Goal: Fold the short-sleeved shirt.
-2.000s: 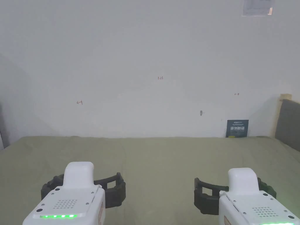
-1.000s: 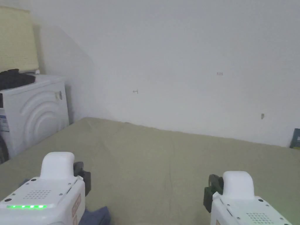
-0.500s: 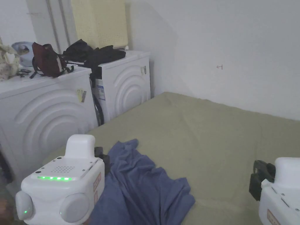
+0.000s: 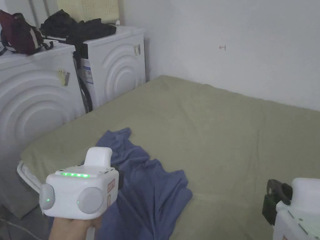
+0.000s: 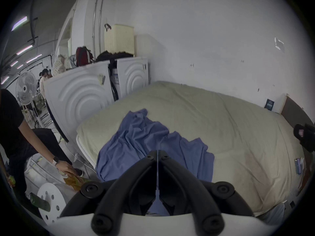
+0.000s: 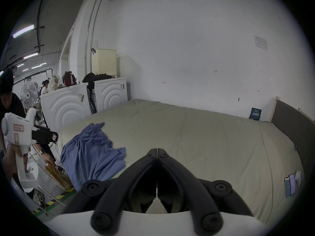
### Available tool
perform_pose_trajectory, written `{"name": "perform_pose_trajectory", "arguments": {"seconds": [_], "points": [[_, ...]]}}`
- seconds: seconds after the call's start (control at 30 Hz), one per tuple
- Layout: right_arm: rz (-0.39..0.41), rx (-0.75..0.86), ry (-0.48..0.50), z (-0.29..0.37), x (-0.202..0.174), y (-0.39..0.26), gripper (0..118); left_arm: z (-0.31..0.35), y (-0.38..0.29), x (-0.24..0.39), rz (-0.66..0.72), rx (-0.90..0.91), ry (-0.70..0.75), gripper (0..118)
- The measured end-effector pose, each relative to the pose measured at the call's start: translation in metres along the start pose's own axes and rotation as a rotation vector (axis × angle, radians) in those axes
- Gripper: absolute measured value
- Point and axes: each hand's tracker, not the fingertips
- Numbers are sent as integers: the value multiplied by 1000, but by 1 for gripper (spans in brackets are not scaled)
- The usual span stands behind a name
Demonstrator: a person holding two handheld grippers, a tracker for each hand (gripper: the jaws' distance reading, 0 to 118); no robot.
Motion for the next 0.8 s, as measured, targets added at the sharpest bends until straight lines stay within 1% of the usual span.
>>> {"name": "perform_pose_trajectory", "arguments": {"seconds": [0.07, 0.13, 0.17, 0.23, 0.3, 0.33, 0.4, 0.5, 0.53, 0.57, 0.6, 0.63, 0.67, 0.7, 0.73, 0.8], "points": [[0, -25, 1, -3, -1, -8, 0, -22, -6, -1, 18, -69, -60, 0], [3, -54, 2, -8, -2, -17, 0, -45, -11, 1, 35, -124, -79, 0], [5, -66, 1, -10, -2, -21, 0, -54, -14, 4, -1, -176, -87, 0], [5, -92, 6, -15, -2, -27, 0, -71, -19, 9, -37, -191, -41, 0], [-1, -111, 6, -19, -2, -34, 0, -87, -20, 11, -68, -249, -13, 0], [-3, -121, 7, -21, -1, -37, 0, -94, -20, 10, -37, -265, -36, 0], [-6, -138, 5, -25, -1, -42, 0, -104, -21, 9, -22, -285, -64, 0], [-14, -166, -2, -29, 1, -47, 0, -115, -25, 12, -74, -331, -69, 0], [-16, -172, 4, -30, 1, -48, 0, -118, -27, 13, -92, -343, -71, 2], [-15, -177, 7, -31, 1, -50, 0, -121, -29, 14, -109, -382, -87, 17], [-9, -184, 6, -33, 1, -51, 0, -127, -31, 15, -117, -414, -99, 56], [-6, -187, 5, -34, 0, -52, 0, -134, -36, 16, -121, -472, -82, 113], [-7, -189, 4, -34, 0, -52, 0, -133, -38, 17, -120, -474, -88, 118], [-9, -192, 6, -34, -1, -52, 0, -125, -43, 17, -141, -428, -80, 115], [-10, -194, 7, -34, -1, -53, 0, -121, -47, 18, -160, -464, -49, 117], [-6, -199, 5, -35, -4, -55, 0, -122, -55, 22, -182, -495, -63, 118]]}}
